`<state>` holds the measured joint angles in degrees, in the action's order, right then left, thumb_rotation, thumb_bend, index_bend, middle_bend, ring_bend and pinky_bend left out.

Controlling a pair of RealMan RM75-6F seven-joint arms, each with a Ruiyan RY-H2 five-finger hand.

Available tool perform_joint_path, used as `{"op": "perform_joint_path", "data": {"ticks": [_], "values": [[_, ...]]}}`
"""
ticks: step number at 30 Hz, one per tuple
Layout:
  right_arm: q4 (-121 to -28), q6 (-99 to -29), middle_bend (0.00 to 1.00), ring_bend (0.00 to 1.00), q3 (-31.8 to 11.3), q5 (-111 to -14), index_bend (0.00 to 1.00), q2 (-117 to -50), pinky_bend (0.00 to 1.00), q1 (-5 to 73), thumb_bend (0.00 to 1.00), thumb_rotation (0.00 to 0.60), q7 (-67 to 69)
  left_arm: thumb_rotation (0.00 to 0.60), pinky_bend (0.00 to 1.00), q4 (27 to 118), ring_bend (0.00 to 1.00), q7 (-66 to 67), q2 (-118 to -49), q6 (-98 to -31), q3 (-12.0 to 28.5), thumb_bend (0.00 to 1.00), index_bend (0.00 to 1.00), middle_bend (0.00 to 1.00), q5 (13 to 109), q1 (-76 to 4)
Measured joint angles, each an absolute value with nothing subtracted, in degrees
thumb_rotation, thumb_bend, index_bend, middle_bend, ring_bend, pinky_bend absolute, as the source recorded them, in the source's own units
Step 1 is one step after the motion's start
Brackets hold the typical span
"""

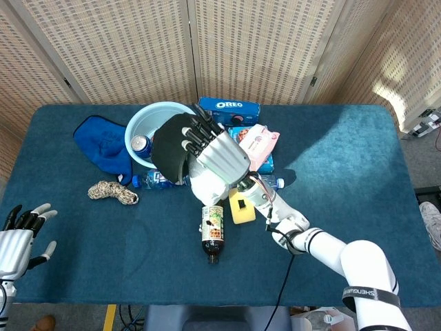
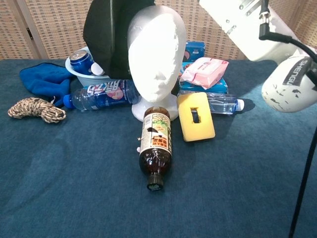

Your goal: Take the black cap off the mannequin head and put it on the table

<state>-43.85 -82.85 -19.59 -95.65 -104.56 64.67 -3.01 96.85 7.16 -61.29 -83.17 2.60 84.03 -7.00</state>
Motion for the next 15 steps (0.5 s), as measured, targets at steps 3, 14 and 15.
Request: {"op": "perform_joint_path", "data": {"ticks": [3,14,15], "values": [[-41.88,-82.58,0.4,0.15,-20.27,-94.76,0.74,-104.84,0.0,65.6,0.49,0.6,-3.33,0.6,0.02,96.77,0.16,6.86,-61.21,-83.02,2.59,0.29,0.25,0.16,84.16,-7.1],[-33.42,-83.59,0.41,0.15,-22.9,-90.88,0.75,-107.27,0.0,69.12,0.49,0.6,-3.68,0.6,0.02,95.98,0.16,5.65,-61.09,-83.16,2.61,0.29,0.25,0.16,84.16,-6.93],[-32.38,-84.01,0.41,0.16,-23.47,-90.13,0.75,-107.54,0.0,69.48,0.49,0.6,-3.72,0.6,0.02,95.91,0.16,5.55,-61.09,-83.17,2.62,0.29,0.25,0.16,84.14,-6.92]]}}
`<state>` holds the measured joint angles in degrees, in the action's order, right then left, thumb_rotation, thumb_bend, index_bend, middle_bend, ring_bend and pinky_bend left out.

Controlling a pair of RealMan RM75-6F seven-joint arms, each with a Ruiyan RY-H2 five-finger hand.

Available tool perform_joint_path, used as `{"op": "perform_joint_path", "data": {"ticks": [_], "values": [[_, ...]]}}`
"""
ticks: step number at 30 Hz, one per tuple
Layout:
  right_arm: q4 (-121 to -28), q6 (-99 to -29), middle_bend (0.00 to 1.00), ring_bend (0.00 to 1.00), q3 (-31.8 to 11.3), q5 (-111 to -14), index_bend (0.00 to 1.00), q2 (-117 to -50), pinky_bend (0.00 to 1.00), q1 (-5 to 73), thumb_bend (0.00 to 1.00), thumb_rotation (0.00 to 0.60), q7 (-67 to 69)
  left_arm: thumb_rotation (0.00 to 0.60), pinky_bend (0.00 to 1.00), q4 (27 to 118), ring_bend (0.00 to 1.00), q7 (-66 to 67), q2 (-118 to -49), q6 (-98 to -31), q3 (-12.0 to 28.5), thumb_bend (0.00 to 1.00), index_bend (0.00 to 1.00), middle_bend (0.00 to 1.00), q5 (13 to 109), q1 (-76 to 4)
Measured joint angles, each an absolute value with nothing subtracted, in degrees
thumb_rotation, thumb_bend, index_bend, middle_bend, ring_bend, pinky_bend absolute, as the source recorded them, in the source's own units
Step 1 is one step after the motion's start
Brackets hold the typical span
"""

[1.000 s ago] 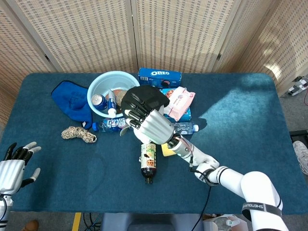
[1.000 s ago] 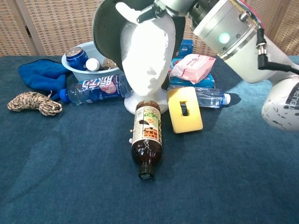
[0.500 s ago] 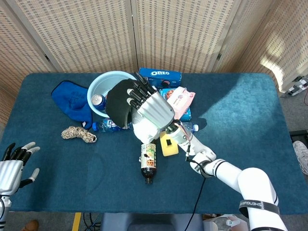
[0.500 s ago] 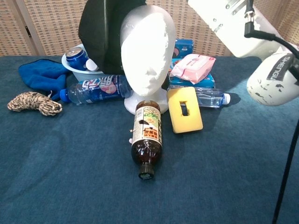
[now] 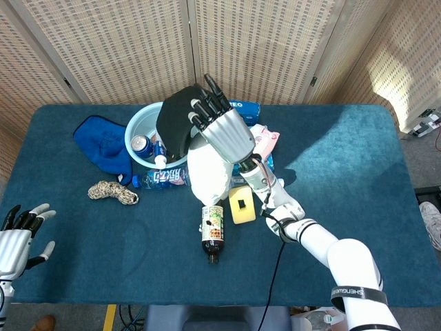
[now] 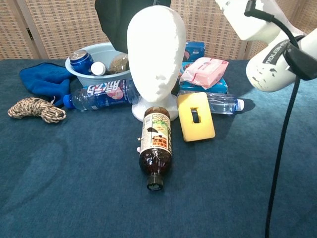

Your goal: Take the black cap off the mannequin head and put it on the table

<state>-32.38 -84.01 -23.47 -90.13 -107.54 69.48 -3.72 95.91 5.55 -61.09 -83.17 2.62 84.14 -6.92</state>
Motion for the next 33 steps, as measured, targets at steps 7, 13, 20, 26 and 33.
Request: {"op": "perform_joint_path", "data": {"ticks": [7,13,20,26,33], "values": [[-29.27,-87.19,0.42,0.16,-24.41,-88.1,0.76,-106.29,0.0,69.72,0.49,0.6,-3.54,0.6,0.02,95.62,0.16,5.13,-60.96,-83.25,2.62,0.29,0.25,0.16,84.27,-6.85],[-31.92,-89.6,0.42,0.16,-23.35,-87.8,0.76,-101.86,0.0,66.81,0.49,0.6,-4.2,0.6,0.02,95.74,0.16,5.09,-61.04,-83.18,2.46,0.29,0.25,0.16,84.87,-6.98],[-39.63,-92.36,0.42,0.16,-21.61,-87.62,0.76,-94.6,0.0,60.88,0.49,0.6,-6.54,0.6,0.02,96.31,0.16,5.6,-60.99,-83.39,2.35,0.29,0.25,0.16,85.55,-7.05],[-46.88,-93.44,0.42,0.16,-19.28,-87.53,0.76,-88.61,0.0,54.91,0.49,0.6,-9.21,0.6,0.02,96.89,0.16,6.29,-61.16,-83.22,2.16,0.29,0.25,0.16,86.18,-7.31],[-50.09,-92.73,0.42,0.16,-16.53,-86.44,0.76,-86.46,0.0,49.17,0.49,0.6,-10.6,0.6,0.02,97.05,0.16,6.71,-61.48,-82.58,1.99,0.29,0.25,0.16,86.51,-7.72]]}}
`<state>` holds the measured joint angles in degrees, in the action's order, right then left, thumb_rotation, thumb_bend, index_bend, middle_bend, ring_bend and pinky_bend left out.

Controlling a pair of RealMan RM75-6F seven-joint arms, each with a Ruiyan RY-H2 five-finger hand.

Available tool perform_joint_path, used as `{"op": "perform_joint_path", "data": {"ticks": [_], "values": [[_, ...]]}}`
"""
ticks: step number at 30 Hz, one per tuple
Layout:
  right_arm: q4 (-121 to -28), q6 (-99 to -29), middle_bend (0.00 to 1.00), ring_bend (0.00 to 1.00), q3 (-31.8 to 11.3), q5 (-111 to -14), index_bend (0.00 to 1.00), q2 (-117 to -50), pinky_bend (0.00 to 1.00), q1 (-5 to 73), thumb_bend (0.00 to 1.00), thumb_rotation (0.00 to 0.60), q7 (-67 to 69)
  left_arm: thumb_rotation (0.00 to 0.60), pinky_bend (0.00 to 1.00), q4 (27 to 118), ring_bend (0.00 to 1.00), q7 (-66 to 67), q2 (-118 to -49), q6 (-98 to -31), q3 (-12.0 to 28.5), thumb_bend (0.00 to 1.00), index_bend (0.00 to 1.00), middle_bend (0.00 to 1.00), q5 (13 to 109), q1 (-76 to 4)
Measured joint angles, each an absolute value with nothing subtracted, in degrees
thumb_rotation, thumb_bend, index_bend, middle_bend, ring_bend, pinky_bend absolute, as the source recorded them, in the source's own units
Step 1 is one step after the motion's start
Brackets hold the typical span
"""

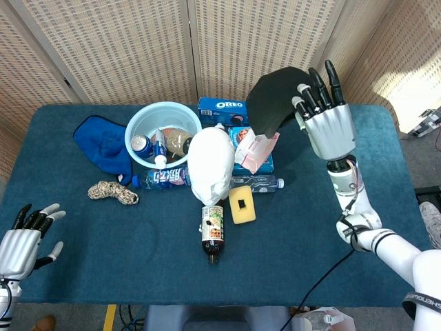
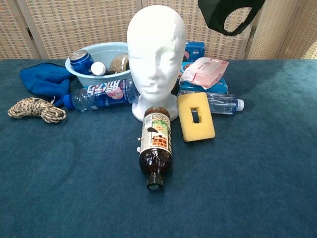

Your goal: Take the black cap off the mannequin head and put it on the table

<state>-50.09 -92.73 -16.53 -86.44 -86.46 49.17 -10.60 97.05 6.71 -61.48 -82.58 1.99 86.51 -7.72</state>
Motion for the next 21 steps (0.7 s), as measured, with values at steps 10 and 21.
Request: {"op": "perform_joint_path", "data": {"ticks": [10,21], "values": [[-45.35,-91.68,0.42,0.16,-14.23,-84.78,0.76,-89.32,0.0,44.1,0.49,0.6,-8.61,0.6,0.02,96.67,0.16,6.78,-61.95,-81.79,1.79,0.29,0.25,0.16,86.61,-8.19],[-33.35,-89.76,0.42,0.17,-12.69,-84.03,0.76,-96.79,0.0,41.77,0.49,0.6,-3.58,0.6,0.02,96.07,0.16,6.55,-62.38,-81.19,1.71,0.29,0.25,0.16,86.05,-8.38]]}}
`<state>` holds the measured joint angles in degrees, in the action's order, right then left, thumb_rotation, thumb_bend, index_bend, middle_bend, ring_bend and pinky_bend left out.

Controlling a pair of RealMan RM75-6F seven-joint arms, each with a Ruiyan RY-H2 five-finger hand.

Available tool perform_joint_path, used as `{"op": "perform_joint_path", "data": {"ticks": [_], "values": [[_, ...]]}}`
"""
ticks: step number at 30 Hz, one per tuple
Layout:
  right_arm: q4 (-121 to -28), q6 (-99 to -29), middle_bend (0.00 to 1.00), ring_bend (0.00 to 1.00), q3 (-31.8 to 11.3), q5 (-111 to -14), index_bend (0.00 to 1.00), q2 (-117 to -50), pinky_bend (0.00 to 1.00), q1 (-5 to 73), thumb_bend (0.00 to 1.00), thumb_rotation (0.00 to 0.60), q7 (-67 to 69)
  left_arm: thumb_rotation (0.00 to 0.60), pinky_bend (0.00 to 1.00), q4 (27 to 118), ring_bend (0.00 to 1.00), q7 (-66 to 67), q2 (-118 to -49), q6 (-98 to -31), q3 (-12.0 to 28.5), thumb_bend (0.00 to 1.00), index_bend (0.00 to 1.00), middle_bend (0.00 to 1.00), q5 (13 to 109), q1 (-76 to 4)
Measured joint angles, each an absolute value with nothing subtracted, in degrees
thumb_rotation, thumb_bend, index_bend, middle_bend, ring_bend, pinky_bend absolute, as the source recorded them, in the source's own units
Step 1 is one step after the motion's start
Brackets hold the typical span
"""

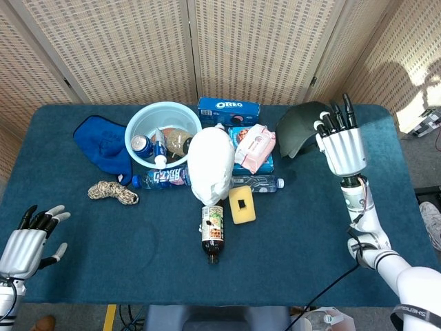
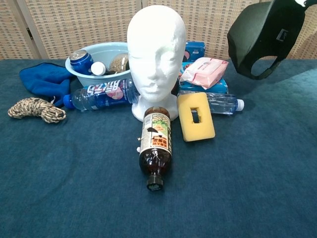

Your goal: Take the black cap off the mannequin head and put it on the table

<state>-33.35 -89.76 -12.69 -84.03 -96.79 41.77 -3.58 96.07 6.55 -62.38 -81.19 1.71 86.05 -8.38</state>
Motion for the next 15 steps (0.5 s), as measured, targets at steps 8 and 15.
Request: {"op": "perform_joint_path", "data": {"ticks": [8,15], "values": [[-29.54,-92.09,0.43,0.18,-12.03,-83.84,0.76,-102.3,0.0,38.87,0.5,0.6,-0.88,0.6,0.02,95.57,0.16,5.7,-62.33,-80.79,1.64,0.29,0.25,0.16,85.94,-8.55],[-29.72,-95.99,0.43,0.18,-9.74,-85.44,0.76,-104.32,0.0,34.94,0.5,0.6,-0.57,0.6,0.02,94.95,0.16,4.72,-62.29,-80.5,1.38,0.29,0.25,0.16,86.22,-8.66]]}}
